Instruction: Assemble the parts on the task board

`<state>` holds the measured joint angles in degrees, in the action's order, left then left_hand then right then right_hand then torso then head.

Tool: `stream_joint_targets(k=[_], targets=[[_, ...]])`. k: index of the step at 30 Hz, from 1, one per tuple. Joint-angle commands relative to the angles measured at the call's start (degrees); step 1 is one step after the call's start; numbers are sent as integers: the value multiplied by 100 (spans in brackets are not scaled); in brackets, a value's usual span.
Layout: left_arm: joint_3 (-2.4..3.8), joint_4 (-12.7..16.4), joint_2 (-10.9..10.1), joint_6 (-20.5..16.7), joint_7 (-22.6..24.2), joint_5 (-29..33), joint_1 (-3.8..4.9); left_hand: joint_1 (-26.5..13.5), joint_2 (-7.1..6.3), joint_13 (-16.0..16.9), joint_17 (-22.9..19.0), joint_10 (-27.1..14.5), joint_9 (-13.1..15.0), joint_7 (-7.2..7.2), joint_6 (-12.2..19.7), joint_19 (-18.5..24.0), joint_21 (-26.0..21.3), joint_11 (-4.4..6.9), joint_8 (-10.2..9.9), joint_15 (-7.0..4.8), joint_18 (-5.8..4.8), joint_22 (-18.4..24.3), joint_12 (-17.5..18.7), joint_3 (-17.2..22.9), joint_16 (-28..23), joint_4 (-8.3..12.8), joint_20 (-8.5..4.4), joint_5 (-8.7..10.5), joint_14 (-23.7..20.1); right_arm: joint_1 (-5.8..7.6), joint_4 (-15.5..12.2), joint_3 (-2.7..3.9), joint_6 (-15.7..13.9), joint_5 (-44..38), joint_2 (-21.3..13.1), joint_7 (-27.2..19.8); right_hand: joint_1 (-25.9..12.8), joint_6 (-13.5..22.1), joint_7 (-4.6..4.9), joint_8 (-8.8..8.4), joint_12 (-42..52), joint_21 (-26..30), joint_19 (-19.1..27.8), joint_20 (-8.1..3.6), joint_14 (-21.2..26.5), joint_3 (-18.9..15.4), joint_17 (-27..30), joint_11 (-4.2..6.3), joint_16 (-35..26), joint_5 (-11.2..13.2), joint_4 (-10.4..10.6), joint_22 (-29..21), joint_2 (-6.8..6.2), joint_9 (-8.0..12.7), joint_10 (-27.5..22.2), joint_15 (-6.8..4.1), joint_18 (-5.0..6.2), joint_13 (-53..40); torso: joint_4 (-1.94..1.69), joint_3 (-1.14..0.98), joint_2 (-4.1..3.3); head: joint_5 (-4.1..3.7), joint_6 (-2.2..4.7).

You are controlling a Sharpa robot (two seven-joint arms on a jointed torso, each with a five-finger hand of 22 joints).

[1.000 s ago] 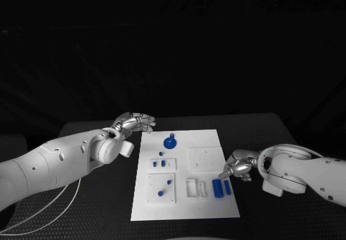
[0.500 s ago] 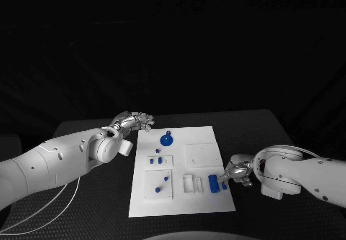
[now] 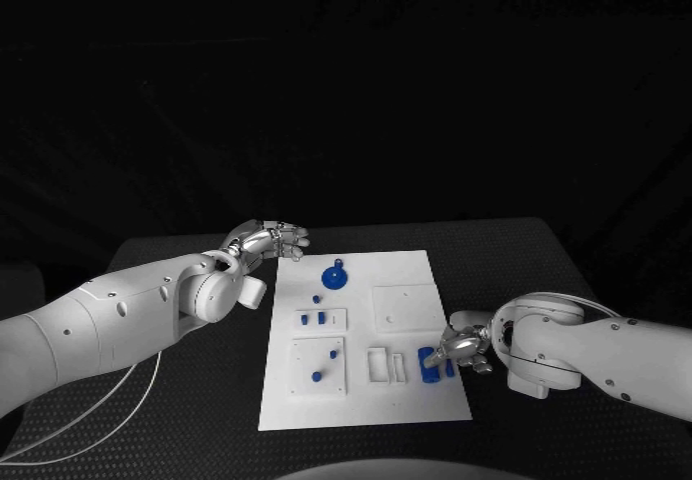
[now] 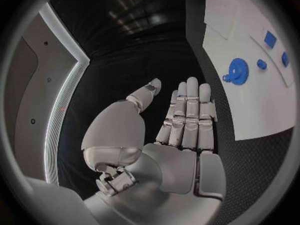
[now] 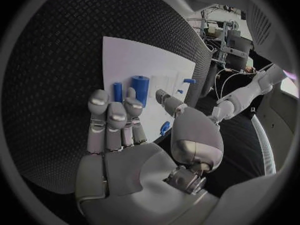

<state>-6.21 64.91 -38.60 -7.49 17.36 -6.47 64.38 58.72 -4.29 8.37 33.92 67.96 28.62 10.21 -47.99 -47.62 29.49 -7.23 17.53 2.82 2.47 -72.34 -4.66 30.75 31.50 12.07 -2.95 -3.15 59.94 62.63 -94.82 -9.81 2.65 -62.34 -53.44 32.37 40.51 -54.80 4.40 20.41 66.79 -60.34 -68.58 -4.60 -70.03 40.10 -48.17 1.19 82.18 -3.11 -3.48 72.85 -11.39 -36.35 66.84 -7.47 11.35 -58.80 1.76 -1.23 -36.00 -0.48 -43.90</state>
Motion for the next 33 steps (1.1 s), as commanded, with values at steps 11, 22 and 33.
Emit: stream_joint_targets(k=[11,22,33], targets=[[3,31,12,107,36,55,-4,-61,-7,-7,14,-31,10,-6,49,-39,-38,-1,-2,0,59,-11,-30,-1,-36,-33,8,3,32,-203,211,-47,-197,-510,451,-15,-89,-15,79,-79,-15,-25,-32,33,-52,71,-43,7,-75,30,-41,-9,-25,-4,-22,11,365,-18,17,-4,-1,94,-27],[4,31,19,116,36,57,-4,-63,-6,-8,18,-32,10,-5,51,-38,-41,-1,-3,1,59,-14,-30,-2,-41,-36,8,3,31,-222,297,-47,-441,-729,713,95,-196,-16,86,-112,-27,-25,-31,52,-64,74,-79,-1,-112,31,-3,-15,-112,-3,-23,18,365,-26,15,4,-1,117,-32],[4,34,21,131,19,57,-4,-73,-2,-10,26,-36,11,-4,55,-38,-47,-3,-4,2,58,-19,-30,-5,-50,-46,9,3,31,-265,417,-47,-472,-725,840,113,-292,2,99,-168,-53,-19,-28,66,-77,140,-128,-12,-173,30,74,-29,-170,-1,-40,29,365,-36,9,9,-3,154,-36]])
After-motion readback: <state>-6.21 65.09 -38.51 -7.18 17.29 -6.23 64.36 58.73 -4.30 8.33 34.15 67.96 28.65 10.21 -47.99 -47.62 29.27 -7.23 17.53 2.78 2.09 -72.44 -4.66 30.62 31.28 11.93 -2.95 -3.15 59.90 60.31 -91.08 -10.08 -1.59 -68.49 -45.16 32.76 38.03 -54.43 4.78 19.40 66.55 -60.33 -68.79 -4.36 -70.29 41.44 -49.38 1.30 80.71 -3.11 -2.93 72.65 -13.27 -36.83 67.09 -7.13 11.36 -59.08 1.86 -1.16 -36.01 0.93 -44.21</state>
